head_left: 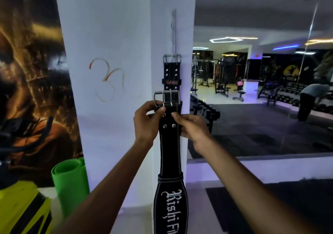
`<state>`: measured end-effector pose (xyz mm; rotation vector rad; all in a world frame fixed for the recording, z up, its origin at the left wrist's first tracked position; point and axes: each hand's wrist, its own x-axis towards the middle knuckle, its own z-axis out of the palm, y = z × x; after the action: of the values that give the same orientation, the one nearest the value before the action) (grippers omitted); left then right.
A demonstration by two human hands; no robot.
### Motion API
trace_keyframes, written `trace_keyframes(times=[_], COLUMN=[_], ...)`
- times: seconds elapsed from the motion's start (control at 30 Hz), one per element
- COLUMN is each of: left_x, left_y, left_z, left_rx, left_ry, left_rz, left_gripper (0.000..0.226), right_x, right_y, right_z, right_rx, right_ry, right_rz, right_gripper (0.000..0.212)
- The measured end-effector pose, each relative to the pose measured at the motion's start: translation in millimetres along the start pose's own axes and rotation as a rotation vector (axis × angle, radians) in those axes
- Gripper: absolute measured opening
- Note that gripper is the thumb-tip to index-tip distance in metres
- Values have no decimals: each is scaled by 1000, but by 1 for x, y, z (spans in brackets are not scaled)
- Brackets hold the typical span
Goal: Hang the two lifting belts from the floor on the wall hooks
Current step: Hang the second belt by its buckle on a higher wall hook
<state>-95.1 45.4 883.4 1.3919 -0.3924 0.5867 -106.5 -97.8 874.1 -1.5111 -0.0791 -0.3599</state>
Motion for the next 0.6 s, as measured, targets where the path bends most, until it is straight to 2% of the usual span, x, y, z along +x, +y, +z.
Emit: trace_keyframes(times=[0.2,0.3,0.47,0.6], left_x=[33,40,58,69], left_y=[52,67,81,87], left_z=[30,42,56,69], left_rx=[-14,11,-5,1], left_ry=[1,24,64,81], left_rz=[90,108,98,105], left_gripper=[19,17,12,8], right_x=[10,9,2,-3], right_y=[-41,-29,26,48], right_z=[-22,-31,-48,-57], right_rx=[82,95,47,108], right_ry=[-72,-85,-61,-38], right_rz=[-291,-271,-214,-198], right_gripper=[18,17,11,7])
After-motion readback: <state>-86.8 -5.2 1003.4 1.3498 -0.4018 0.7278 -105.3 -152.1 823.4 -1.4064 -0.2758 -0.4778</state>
